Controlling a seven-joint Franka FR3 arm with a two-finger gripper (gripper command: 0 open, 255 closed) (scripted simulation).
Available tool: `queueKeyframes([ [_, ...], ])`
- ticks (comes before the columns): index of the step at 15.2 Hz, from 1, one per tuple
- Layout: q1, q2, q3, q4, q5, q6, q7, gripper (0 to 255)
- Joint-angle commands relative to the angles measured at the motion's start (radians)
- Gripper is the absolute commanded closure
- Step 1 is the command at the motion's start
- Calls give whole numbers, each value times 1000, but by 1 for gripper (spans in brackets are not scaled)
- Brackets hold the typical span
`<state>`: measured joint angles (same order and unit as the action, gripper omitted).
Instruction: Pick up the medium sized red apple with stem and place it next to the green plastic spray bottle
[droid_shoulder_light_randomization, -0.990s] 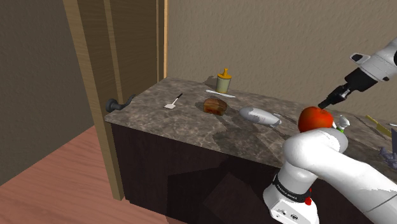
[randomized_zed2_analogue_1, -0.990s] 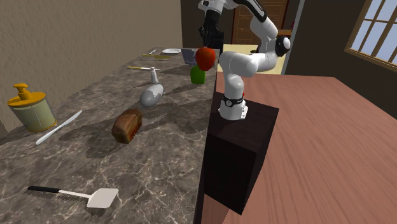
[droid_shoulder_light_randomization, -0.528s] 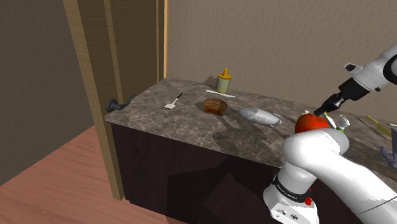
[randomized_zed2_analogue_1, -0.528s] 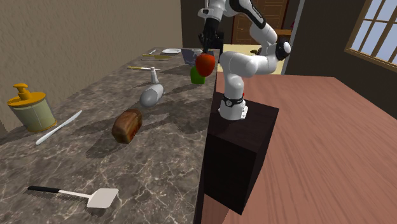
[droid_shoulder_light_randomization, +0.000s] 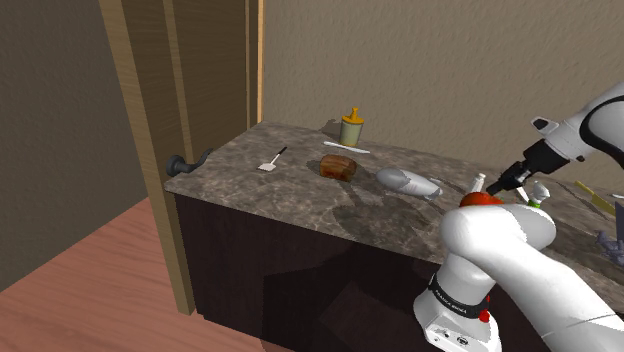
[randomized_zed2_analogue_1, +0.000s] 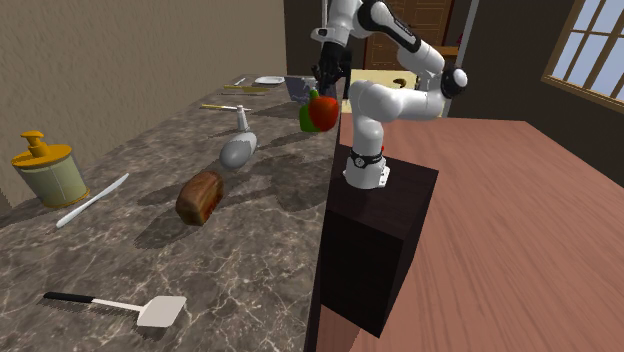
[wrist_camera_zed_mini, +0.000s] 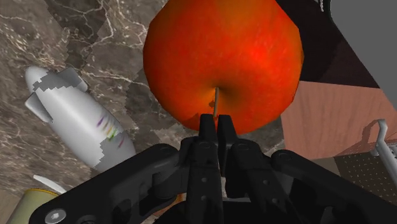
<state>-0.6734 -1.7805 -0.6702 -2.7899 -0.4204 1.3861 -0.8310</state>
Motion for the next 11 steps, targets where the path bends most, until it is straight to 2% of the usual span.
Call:
queueKeyframes([
  [1,-47,-3,-20,-32,-4,15,-33,255],
  [9,-208,-3,-110,-141,-44,73,-147,255],
  [10,-189,-3,-93,-129,-32,63,-131,255],
  [11,-189,-3,-93,-129,-32,63,-131,0],
])
